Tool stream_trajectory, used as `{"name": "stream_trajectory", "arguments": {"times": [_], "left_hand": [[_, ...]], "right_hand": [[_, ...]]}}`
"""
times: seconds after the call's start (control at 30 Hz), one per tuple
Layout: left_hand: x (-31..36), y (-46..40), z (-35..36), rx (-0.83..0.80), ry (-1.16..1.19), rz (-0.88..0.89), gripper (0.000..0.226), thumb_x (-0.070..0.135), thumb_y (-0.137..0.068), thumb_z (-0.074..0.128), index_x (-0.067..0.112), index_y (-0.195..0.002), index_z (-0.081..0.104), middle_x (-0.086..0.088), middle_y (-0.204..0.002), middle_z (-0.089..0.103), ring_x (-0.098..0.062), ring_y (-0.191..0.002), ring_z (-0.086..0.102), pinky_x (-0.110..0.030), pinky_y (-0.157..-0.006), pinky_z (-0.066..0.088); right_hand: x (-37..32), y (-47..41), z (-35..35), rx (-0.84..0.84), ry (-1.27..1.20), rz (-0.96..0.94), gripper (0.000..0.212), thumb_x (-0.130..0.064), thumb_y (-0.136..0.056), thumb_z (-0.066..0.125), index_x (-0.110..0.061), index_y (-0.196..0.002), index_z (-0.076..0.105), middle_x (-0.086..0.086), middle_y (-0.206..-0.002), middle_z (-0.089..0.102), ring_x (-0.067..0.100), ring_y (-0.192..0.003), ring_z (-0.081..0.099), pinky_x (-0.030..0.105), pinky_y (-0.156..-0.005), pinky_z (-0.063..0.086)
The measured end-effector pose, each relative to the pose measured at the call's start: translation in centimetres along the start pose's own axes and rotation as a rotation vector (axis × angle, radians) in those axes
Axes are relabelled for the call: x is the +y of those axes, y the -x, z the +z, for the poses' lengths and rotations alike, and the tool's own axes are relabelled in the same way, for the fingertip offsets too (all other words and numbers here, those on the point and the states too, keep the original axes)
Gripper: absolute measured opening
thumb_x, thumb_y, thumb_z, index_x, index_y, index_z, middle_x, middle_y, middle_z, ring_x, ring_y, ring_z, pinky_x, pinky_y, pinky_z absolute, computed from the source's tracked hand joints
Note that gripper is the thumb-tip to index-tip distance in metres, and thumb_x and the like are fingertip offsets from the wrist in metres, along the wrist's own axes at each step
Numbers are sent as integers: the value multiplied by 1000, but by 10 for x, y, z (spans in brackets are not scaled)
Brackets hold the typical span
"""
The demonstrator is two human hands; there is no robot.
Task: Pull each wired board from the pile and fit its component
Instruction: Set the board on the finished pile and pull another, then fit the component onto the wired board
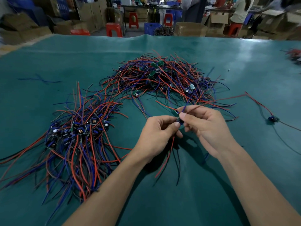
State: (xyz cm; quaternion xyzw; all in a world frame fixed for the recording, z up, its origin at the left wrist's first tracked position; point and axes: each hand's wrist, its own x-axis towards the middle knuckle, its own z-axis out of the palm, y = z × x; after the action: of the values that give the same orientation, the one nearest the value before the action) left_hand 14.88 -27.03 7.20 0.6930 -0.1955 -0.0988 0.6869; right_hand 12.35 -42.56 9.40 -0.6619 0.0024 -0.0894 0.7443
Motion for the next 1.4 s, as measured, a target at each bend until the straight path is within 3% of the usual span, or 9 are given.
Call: {"name": "stream_trajectory", "arguments": {"times": [0.17, 0.33, 0.6, 0.8, 0.93, 1.07, 1.2, 1.33, 1.4], "left_hand": [[2, 1, 0, -73, -32, -18, 16, 5, -102, 56, 8, -96, 70, 5, -64, 69, -12, -59, 52, -26, -59, 44], [2, 1, 1, -99, -72, -56, 14, 8, -101, 58, 7, -98, 72, 5, -60, 69, -7, -51, 50, -17, -53, 38], [-3, -1, 1, 41, -48, -41, 20, 14, -102, 57, 10, -90, 71, 3, -64, 72, -12, -59, 53, -23, -58, 41], [-2, -1, 2, 108, -16, 24, 23, 16, -102, 58, 18, -82, 68, 2, -62, 71, -6, -54, 52, -14, -53, 42], [-2, -1, 2, 109, -76, 29, 22, 17, -101, 61, 12, -82, 71, 0, -64, 72, -8, -56, 53, -20, -56, 45], [-2, 0, 3, 43, -83, 41, 21, 14, -99, 63, 13, -80, 71, 0, -69, 72, -11, -60, 62, -28, -66, 55], [-1, 2, 3, 1, -218, 109, 18, 17, -96, 67, 15, -80, 74, 6, -73, 69, -5, -68, 57, -24, -71, 47], [-3, 3, 4, 30, -277, 68, 15, 21, -95, 66, 16, -83, 74, 10, -67, 62, -3, -62, 49, -22, -62, 42], [-3, 2, 4, 60, -251, 64, 12, 20, -95, 66, 15, -87, 73, 9, -69, 64, -4, -64, 52, -23, -65, 45]], "right_hand": [[-3, -2, -9, 55, 17, 39, 14, -18, -67, 83, -7, -73, 77, 10, -69, 65, 12, -54, 56, 21, -48, 48], [-6, -7, -21, 235, 173, -149, 14, -1, -85, 76, -8, -74, 73, 0, -61, 65, 11, -51, 57, 21, -48, 49], [-20, -11, -44, 688, -349, -157, 17, 2, -92, 69, -7, -77, 65, -3, -62, 67, 9, -62, 66, 21, -76, 57], [4, 0, 3, 183, 235, -88, 9, -25, -87, 78, -18, -82, 77, 3, -75, 75, 12, -69, 67, 22, -54, 51], [3, 2, 5, 172, 432, -233, 9, -32, -87, 73, -32, -80, 79, -2, -72, 73, 9, -60, 61, 26, -56, 54], [-20, -1, -7, 329, 391, -358, 21, -19, -94, 70, -30, -76, 73, -13, -66, 70, 4, -56, 57, 23, -59, 49], [-88, -12, -8, 528, 298, -498, 21, -26, -95, 67, -26, -74, 69, -13, -59, 63, 6, -54, 53, 32, -58, 46], [-143, -30, 35, 246, 169, -571, 27, -30, -93, 67, -22, -68, 75, 1, -71, 68, 14, -60, 57, 29, -55, 48], [-144, -54, 65, 72, 290, -427, 29, -20, -97, 63, 0, -77, 71, 30, -80, 62, 37, -61, 56, 40, -52, 51]]}}
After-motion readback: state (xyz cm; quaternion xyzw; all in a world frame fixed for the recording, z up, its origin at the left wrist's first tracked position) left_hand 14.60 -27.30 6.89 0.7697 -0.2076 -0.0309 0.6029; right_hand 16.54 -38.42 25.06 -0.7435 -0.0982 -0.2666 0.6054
